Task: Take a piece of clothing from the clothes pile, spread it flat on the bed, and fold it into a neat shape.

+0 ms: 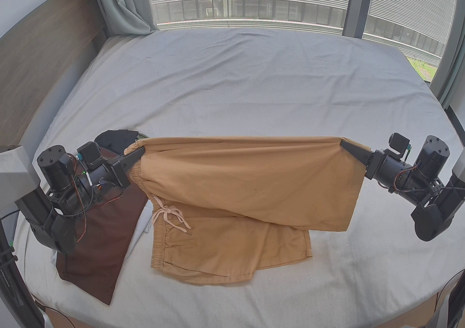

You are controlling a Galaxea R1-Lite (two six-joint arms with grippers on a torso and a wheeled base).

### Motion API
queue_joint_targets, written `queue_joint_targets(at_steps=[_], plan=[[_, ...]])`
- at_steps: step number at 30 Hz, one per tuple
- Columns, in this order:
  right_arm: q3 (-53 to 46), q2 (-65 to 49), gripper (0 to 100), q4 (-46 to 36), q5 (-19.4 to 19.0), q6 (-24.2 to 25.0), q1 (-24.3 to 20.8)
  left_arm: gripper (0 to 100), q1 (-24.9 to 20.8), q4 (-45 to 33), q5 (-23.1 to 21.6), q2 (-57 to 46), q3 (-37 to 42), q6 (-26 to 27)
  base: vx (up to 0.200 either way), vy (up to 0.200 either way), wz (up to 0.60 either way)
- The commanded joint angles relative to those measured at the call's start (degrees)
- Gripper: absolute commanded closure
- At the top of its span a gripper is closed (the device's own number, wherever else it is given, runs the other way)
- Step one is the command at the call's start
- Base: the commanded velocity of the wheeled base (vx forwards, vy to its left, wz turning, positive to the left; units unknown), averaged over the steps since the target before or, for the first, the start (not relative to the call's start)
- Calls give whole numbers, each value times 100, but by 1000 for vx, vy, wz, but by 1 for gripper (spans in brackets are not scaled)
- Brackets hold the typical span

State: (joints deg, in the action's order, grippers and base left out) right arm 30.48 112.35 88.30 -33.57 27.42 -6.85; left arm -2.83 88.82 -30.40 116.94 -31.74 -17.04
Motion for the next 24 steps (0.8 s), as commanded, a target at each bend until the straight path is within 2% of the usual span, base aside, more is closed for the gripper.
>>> queue_joint_targets(at_steps=[1,5,24], plan=[[20,15,100,3,9,1,44,100,2,4,17,13,2,-1,0,0,0],[20,15,100,3,9,1,96,100,10,4,158,92,-60,-10,0,0,0],[20,15,100,3,9,-8,70,100,19,4,158,74,-60,-1,0,0,0]])
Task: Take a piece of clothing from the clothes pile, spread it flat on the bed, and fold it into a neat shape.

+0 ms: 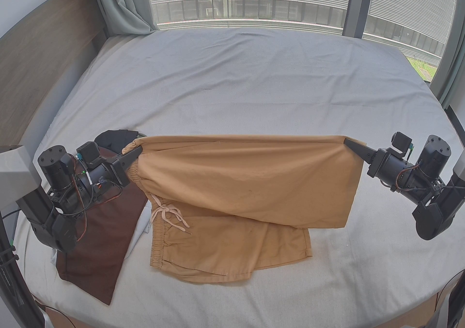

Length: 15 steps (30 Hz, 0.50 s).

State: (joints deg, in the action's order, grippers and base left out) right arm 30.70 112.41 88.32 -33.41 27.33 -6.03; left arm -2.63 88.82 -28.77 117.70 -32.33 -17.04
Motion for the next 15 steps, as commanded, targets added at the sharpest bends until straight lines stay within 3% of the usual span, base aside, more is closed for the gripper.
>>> queue_joint_targets(at_steps=[1,15], plan=[[-2,9,100,1,-7,0,-12,100,0,4,-6,-1,-1,-1,0,0,0],[226,141,100,1,-7,0,-56,100,-194,12,3,-1,-116,-185,0,0,0]])
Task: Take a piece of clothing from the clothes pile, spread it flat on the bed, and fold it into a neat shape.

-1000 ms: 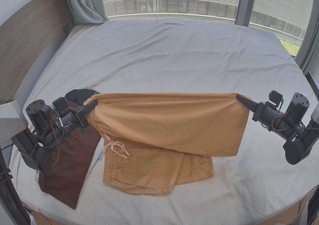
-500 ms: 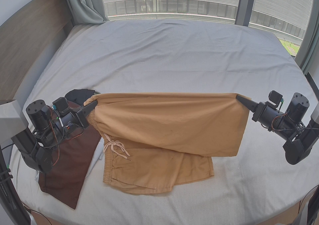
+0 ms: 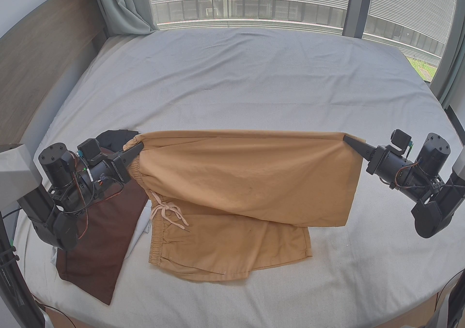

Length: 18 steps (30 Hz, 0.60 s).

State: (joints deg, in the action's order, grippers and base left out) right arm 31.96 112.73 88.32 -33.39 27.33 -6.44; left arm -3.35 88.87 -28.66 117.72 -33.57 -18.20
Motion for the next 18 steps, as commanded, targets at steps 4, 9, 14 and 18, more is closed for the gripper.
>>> queue_joint_targets(at_steps=[4,9,14,18], plan=[[319,311,100,1,-10,0,-33,100,-166,-1,71,5,-44,-281,0,0,0],[706,549,100,1,-1,88,-42,100,-122,8,115,84,-62,-500,0,0,0],[978,628,100,1,-10,246,-33,100,-104,8,124,189,-106,-509,0,0,0],[1198,768,100,-8,-1,282,-24,100,-104,8,124,251,-237,-518,0,0,0]])
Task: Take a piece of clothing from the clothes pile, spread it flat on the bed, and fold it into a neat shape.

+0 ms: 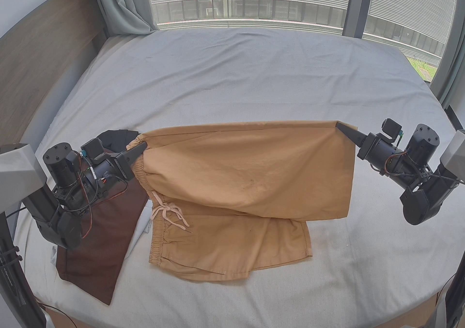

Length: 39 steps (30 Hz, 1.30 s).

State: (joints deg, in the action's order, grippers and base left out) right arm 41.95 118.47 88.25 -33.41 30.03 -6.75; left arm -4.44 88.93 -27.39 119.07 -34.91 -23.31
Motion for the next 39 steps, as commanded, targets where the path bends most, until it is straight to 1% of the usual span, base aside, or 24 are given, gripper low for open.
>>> queue_joint_targets(at_steps=[1,12,18,24,32,38,39], plan=[[261,238,100,-1,10,21,7,100,4,1,-3,152,-147,-7,0,0,0],[868,651,100,-1,10,21,7,100,57,1,76,504,-569,-16,0,0,0],[1175,845,100,-9,10,30,34,100,66,1,120,539,-719,-183,0,0,0],[1492,1038,100,-27,10,126,51,100,66,1,164,750,-842,-200,0,0,0],[1922,1161,100,-361,10,126,78,100,66,1,234,1005,-1184,-218,0,0,0],[2116,1179,100,-537,10,126,78,100,66,-7,243,1075,-1272,-236,0,0,0],[2327,1240,100,-695,19,126,78,100,66,1,340,1180,-1430,-236,0,0,0]])
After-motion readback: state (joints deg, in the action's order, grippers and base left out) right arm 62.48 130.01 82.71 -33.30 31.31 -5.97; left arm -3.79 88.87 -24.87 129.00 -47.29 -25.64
